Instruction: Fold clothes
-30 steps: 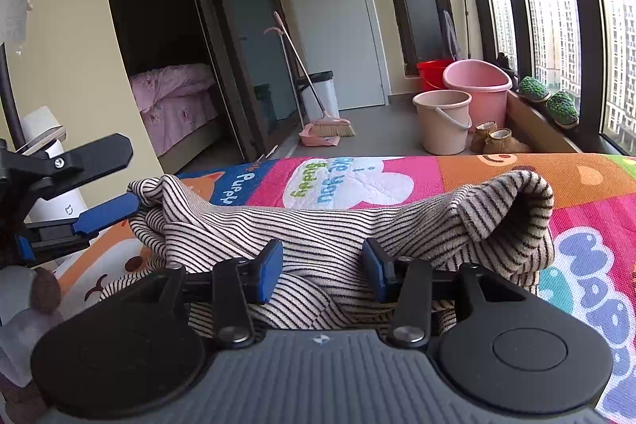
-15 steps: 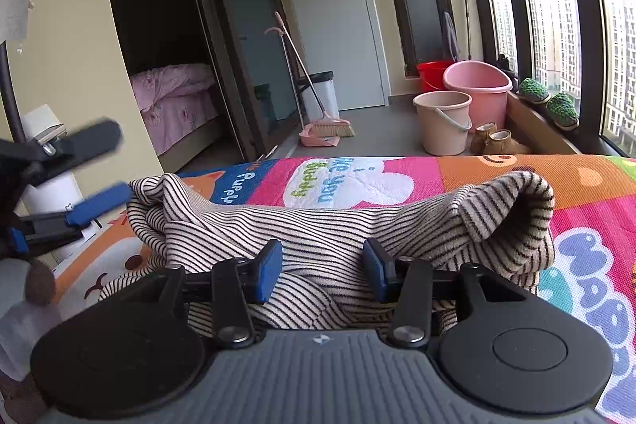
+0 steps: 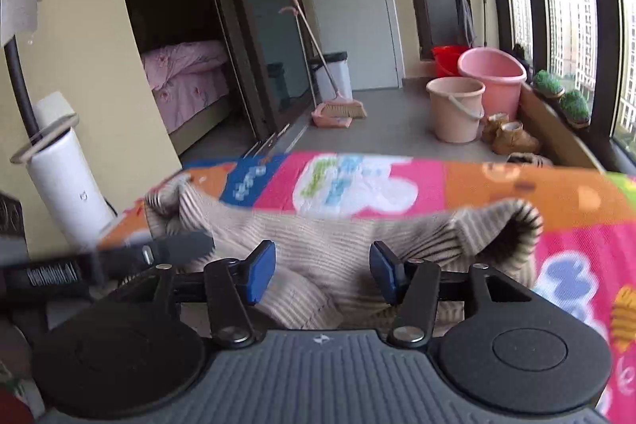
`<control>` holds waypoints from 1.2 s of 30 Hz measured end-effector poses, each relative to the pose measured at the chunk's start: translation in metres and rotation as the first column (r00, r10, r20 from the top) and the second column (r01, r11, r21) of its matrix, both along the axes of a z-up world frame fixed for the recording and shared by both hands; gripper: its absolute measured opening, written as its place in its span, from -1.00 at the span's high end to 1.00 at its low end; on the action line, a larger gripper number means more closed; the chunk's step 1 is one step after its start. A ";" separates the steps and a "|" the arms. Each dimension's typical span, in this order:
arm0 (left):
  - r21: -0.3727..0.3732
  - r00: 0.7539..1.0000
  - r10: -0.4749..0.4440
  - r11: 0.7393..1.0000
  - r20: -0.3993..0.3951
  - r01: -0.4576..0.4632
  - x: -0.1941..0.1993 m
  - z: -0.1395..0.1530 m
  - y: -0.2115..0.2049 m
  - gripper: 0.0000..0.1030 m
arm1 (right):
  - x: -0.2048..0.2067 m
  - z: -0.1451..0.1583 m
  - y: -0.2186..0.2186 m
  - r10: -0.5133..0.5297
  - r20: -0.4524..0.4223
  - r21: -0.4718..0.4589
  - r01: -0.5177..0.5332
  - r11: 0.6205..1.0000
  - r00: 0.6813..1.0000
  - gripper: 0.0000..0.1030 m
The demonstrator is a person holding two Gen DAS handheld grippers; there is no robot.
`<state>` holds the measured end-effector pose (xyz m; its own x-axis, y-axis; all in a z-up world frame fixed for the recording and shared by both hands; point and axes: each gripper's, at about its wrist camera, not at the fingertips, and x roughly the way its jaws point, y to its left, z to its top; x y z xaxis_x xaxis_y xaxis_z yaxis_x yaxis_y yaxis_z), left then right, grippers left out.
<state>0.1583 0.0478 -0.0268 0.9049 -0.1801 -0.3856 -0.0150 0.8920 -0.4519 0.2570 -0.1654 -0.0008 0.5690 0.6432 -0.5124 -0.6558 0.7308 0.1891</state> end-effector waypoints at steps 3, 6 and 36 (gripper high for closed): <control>0.037 1.000 -0.003 0.999 -0.016 0.003 0.000 0.000 -0.004 -0.85 | 0.019 0.004 0.018 0.040 -0.010 -0.041 -0.040 0.998 0.999 -0.02; 0.027 1.000 -0.010 1.000 -0.017 0.010 -0.001 -0.001 -0.003 -0.85 | 0.041 0.004 0.041 0.087 -0.034 -0.089 -0.090 0.992 0.996 -0.03; 0.106 0.964 0.206 0.976 -0.171 -0.190 -0.012 0.017 0.018 -0.03 | -0.016 0.014 -0.042 0.042 -0.015 0.075 -0.040 0.996 0.999 0.70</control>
<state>0.1462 0.0654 -0.0098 0.8335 0.0376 -0.5512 -0.2690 0.8991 -0.3454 0.2406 -0.2070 0.0130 0.5330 0.7024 -0.4717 -0.6812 0.6869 0.2531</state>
